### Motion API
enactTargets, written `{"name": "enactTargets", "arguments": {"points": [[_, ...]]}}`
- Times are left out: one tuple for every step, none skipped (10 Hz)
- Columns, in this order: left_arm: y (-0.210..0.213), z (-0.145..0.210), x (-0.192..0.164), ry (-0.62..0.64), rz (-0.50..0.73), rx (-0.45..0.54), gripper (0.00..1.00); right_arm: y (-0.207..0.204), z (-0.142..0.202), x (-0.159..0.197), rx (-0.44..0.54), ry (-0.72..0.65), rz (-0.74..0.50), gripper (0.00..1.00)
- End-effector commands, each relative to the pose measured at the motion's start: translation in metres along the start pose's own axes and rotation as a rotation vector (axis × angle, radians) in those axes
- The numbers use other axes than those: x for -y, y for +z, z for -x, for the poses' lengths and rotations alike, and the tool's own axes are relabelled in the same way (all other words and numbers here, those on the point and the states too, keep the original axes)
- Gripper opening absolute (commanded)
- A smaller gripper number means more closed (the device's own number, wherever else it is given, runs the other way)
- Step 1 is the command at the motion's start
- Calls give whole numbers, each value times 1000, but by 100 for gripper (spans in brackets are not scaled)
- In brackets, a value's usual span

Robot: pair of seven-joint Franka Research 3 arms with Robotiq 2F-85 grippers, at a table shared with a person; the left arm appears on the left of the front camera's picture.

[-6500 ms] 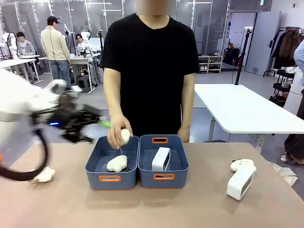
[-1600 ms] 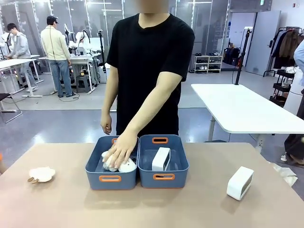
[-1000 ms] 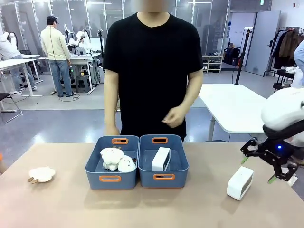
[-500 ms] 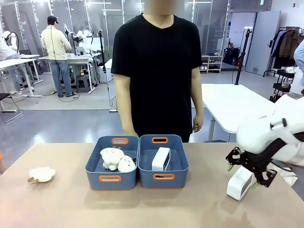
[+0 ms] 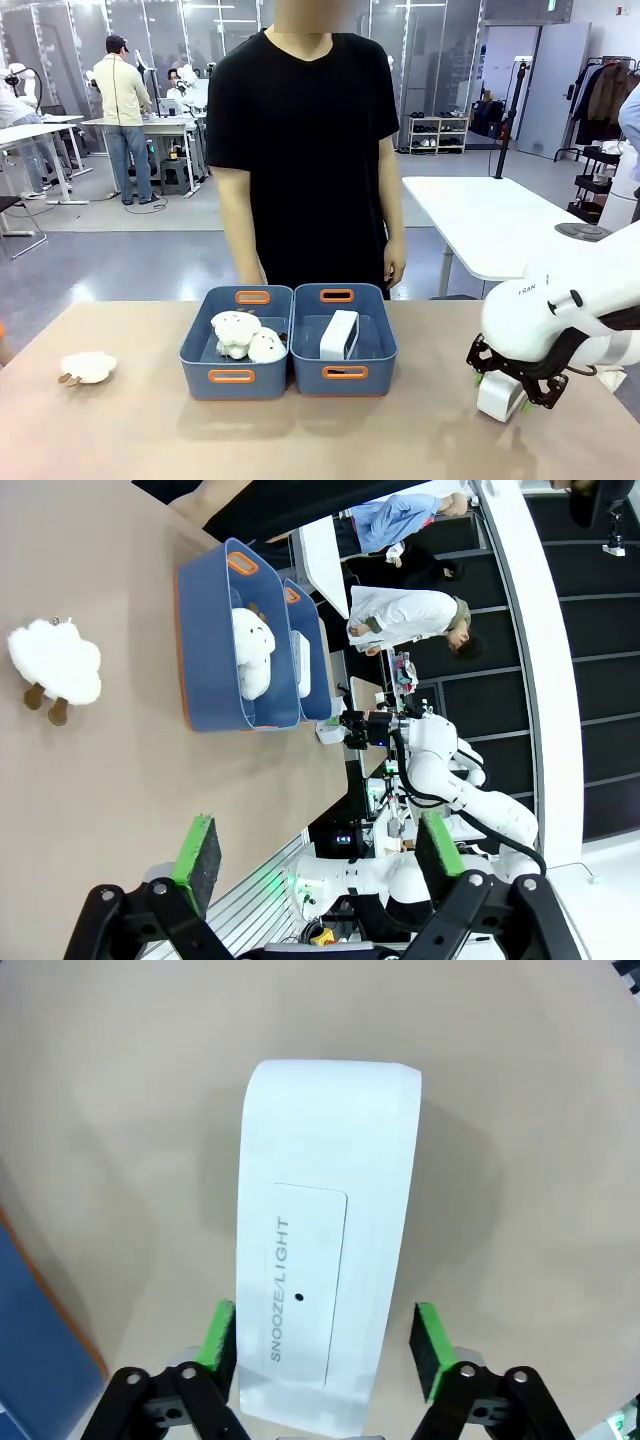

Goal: Sort the digital clocks into the basket.
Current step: Pick up the Digital clock from the table and place it into the empty Plastic storage basket.

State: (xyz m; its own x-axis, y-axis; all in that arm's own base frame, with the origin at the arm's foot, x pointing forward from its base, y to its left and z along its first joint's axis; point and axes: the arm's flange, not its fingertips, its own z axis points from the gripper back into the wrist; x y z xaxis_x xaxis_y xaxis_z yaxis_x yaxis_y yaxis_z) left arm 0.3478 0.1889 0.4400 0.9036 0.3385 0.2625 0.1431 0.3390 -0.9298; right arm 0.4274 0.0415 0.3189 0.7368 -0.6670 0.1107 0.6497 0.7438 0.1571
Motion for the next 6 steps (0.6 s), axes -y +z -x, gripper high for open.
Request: {"name": "enactTargets", "arguments": {"points": [[2,3,2,-7,7,-13,100,-6,6,-3,35,-37,19,9],[2,3,2,-7,7,-13,100,-7,6,0,29,-37,24,0],[2,3,2,-7,7,-13,100,-7,2,0,30,-33,22,0],[2,3,2,-7,7,-13,100,0,0,5,40,-25,2,0],[2,3,2,-7,7,-13,100,15,-5,9,41,21,-42,5],[2,3,2,-7,7,-13,100,41,-6,13,71,113,-141,5]]}}
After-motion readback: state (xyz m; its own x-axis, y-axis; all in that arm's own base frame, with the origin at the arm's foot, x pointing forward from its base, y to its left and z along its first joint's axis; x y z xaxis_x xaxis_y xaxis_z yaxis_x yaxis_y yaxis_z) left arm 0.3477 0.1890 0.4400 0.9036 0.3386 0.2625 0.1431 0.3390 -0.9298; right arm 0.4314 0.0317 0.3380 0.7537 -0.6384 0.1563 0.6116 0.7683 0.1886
